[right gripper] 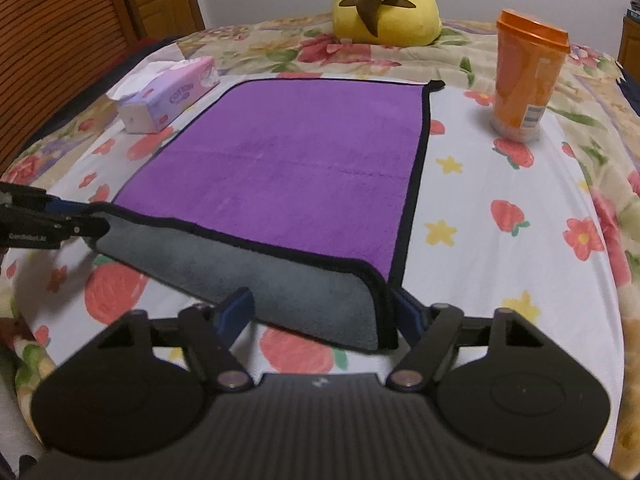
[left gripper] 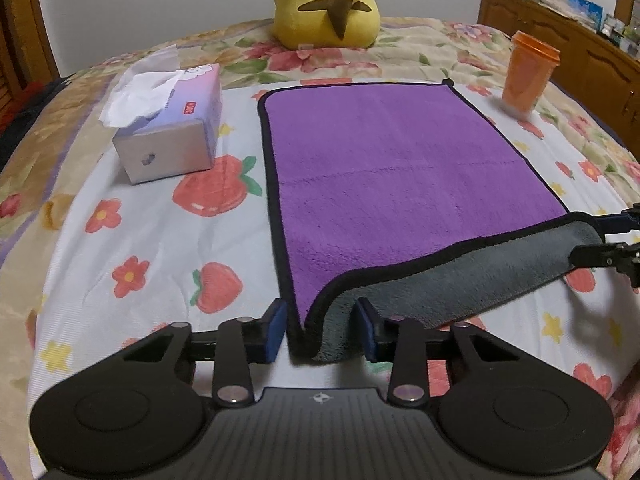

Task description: Fold towel

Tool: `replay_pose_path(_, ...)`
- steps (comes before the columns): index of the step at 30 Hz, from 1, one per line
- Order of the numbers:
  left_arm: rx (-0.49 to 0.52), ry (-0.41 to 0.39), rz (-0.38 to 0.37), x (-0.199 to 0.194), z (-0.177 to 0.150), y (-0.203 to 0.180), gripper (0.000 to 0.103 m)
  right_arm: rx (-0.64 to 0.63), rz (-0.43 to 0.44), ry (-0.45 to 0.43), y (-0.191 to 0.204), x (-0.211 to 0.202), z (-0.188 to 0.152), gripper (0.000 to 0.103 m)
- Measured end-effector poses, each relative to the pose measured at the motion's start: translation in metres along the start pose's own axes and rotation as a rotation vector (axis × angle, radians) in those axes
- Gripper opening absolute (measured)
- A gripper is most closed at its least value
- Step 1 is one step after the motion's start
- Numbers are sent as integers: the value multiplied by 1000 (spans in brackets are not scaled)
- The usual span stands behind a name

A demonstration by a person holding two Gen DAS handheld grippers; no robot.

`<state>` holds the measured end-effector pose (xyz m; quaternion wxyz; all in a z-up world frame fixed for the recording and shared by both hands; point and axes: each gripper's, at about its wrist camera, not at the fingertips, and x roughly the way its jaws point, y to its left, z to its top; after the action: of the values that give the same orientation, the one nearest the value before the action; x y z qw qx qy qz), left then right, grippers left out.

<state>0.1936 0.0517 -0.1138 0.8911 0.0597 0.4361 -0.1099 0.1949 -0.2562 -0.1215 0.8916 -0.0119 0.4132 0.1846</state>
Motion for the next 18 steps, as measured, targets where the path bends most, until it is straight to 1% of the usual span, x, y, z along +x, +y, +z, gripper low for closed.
replay_pose_path(2, 0, -1, -8, -1, 0, -1, 34, 6, 1, 1, -2, -1, 0, 61)
replay_pose_path(5, 2, -1, -13, -2, -1, -3, 29, 18, 4, 7, -5, 0, 1, 55)
replay_pose_path(7, 5, 0, -11, -2, -1, -5, 28, 27, 5, 13, -8, 1, 2, 53)
replay_pose_path(8, 6, 0, -11, -2, -1, -5, 27, 29, 5, 20, -9, 2, 2, 48)
replay_pose_path(10, 7, 2, -12, -2, -2, -4, 25, 31, -3, 30, -10, 3, 2, 43)
replay_pose_path(12, 4, 0, -14, -2, -2, -4, 20, 37, -2, 32, -12, 3, 2, 38)
replay_pose_path(14, 1, -3, -17, -2, -1, -4, 16, 38, -4, 33, -14, 3, 1, 26)
replay_pose_path(18, -3, -7, -25, -5, -1, -4, 11, 33, -9, 34, -15, 2, 1, 21)
